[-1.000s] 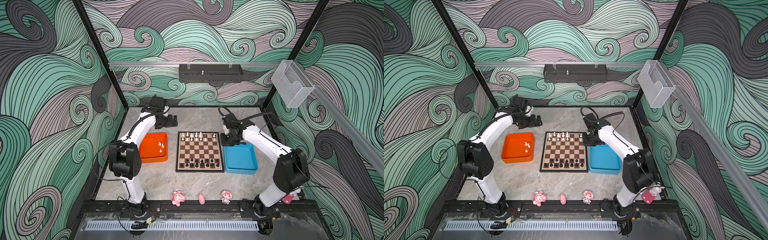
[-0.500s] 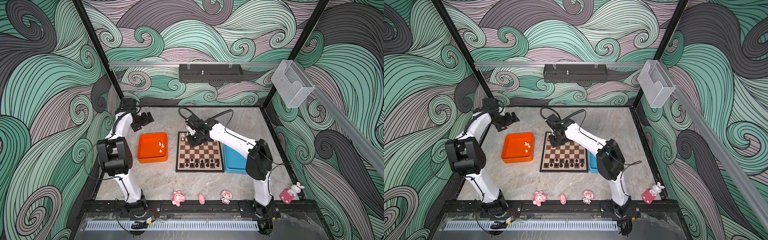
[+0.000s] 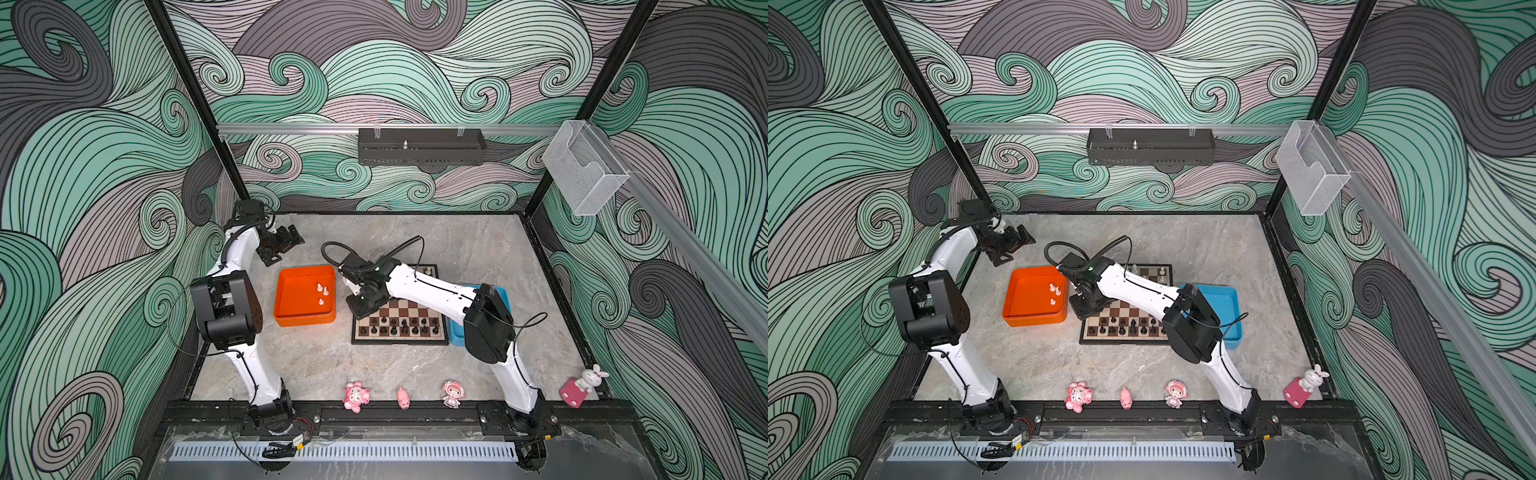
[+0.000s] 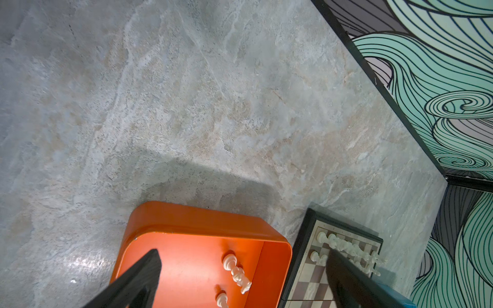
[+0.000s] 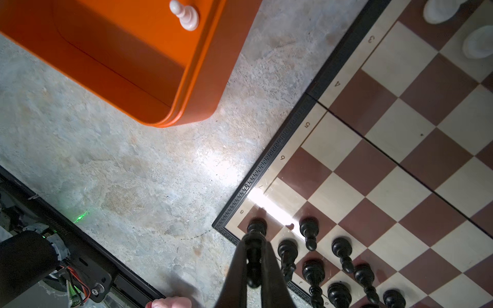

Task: Set up the chess pieces on the board
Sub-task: 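Lower the black pawn into the black pawn row and open right gripper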

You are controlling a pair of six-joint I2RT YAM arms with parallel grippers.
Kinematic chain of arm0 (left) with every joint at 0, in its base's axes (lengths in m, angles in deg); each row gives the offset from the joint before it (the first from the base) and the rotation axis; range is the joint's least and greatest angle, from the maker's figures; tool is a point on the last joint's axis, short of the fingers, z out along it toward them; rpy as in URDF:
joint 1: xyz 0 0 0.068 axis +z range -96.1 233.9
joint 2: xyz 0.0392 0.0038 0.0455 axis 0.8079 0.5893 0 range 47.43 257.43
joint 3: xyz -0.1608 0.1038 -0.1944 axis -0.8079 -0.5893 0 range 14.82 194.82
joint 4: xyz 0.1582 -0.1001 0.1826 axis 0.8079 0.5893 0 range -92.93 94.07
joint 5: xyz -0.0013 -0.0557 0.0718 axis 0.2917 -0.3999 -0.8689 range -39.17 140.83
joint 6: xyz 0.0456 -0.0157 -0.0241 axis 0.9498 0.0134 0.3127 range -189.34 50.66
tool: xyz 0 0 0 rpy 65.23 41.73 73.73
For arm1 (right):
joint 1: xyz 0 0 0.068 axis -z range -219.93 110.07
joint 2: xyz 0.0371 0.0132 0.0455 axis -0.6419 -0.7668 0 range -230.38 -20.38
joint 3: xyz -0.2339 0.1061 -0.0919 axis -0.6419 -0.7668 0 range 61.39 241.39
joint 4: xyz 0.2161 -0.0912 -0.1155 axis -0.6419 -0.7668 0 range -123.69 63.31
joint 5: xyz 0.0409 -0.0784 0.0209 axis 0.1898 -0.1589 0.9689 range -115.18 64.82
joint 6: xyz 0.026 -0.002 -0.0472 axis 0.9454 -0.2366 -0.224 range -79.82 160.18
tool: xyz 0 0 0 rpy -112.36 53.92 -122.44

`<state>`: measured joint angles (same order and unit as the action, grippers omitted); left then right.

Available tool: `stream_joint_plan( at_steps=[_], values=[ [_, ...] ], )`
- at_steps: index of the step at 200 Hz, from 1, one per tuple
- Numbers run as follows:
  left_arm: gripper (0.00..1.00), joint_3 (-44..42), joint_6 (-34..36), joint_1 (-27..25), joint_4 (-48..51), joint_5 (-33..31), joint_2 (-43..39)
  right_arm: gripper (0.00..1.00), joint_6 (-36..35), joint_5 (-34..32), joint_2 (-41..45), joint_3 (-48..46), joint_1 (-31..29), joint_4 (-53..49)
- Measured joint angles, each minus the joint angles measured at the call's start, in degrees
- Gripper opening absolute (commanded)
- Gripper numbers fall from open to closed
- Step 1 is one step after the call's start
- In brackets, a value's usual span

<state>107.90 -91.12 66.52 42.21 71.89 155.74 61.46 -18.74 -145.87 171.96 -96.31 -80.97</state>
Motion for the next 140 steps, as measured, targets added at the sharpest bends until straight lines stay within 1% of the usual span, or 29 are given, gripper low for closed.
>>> stream_joint_plan(
  at_steps=[95, 140],
  values=[
    [0.98, -0.24, -0.76, 0.11, -0.26, 1.49, 0.0, 0.1, -0.04, -0.37, -5.35, -0.02, 0.09, -0.96],
    [0.99, -0.24, -0.9, 0.11, -0.28, 1.79, 0.37, 0.11, -0.24, -0.57, -5.81, 0.26, 0.48, -1.49]
  ],
)
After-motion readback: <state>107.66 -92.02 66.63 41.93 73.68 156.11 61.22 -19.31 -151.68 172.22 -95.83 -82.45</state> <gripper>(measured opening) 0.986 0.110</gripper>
